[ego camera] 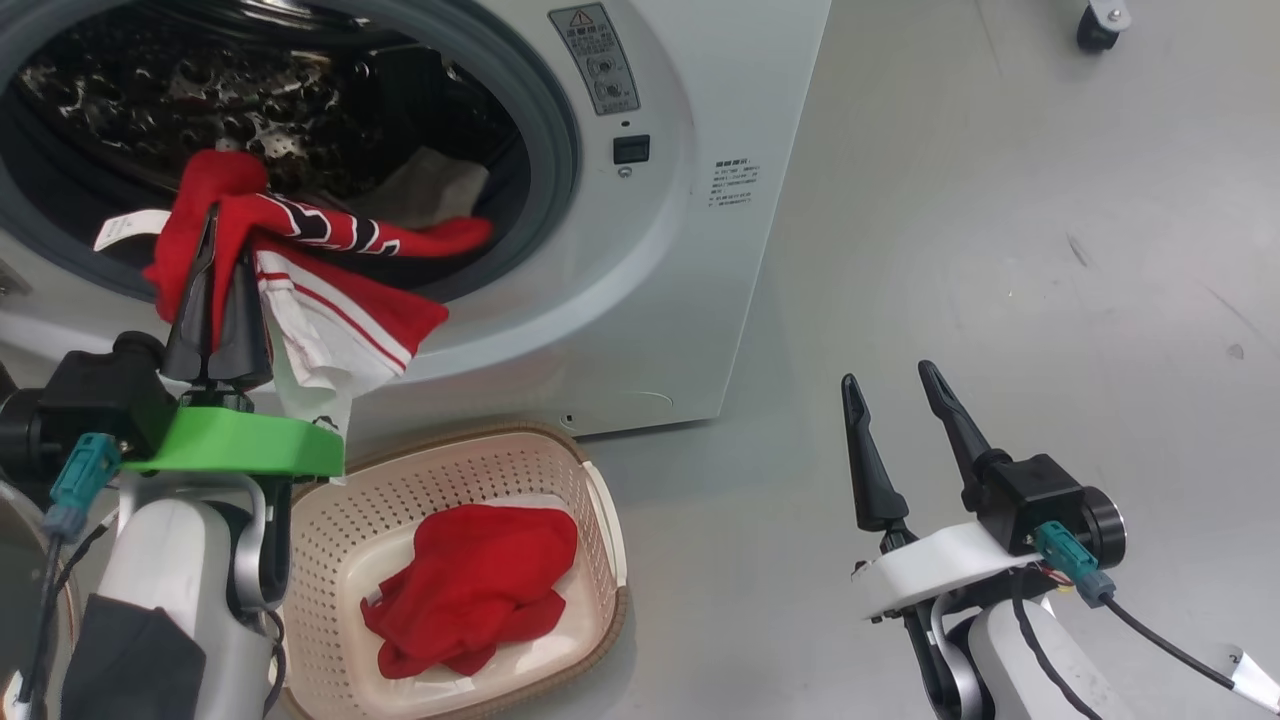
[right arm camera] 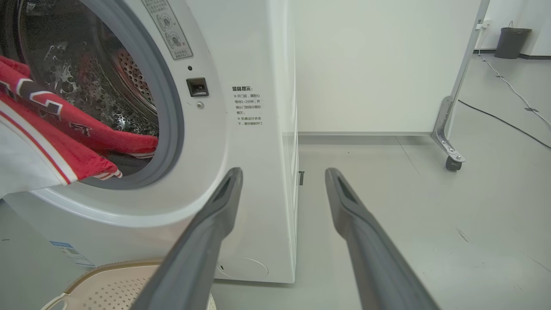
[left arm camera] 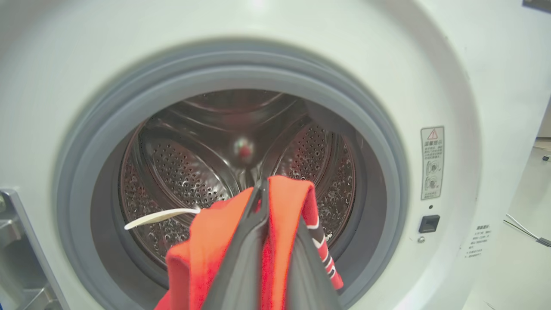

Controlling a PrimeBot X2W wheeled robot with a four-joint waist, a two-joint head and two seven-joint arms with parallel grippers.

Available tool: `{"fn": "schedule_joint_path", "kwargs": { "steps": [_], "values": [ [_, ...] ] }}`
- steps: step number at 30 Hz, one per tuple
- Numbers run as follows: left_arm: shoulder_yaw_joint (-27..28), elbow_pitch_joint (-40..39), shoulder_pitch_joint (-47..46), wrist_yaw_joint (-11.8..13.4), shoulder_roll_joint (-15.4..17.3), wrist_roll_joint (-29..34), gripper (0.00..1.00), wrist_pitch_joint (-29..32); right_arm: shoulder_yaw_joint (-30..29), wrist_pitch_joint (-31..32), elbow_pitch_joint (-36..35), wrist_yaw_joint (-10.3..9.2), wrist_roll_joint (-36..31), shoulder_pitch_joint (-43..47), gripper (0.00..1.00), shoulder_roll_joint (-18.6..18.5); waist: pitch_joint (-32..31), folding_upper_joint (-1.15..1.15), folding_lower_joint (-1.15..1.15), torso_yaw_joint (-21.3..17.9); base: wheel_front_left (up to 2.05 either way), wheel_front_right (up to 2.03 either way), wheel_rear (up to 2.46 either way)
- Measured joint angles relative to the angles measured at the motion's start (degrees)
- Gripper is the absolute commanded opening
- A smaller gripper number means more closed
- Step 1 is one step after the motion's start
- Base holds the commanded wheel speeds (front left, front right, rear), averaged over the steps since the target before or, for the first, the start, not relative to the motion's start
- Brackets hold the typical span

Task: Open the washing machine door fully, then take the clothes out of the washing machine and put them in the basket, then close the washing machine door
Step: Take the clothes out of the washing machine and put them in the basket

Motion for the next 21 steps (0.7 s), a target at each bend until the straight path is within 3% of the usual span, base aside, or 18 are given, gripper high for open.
{"fn": "schedule_joint_path", "kwargs": {
  "steps": [21],
  "values": [
    [0.64,-17.38,6.49,1.38,-0.02,1.58,0.00,-0.23,-0.43,0.00,-0.34,0.76,-0.01,3.75,1.00,0.04,-6.36,0.00,0.00,0.60,0.00,0.00,0.00]
  ]
}}
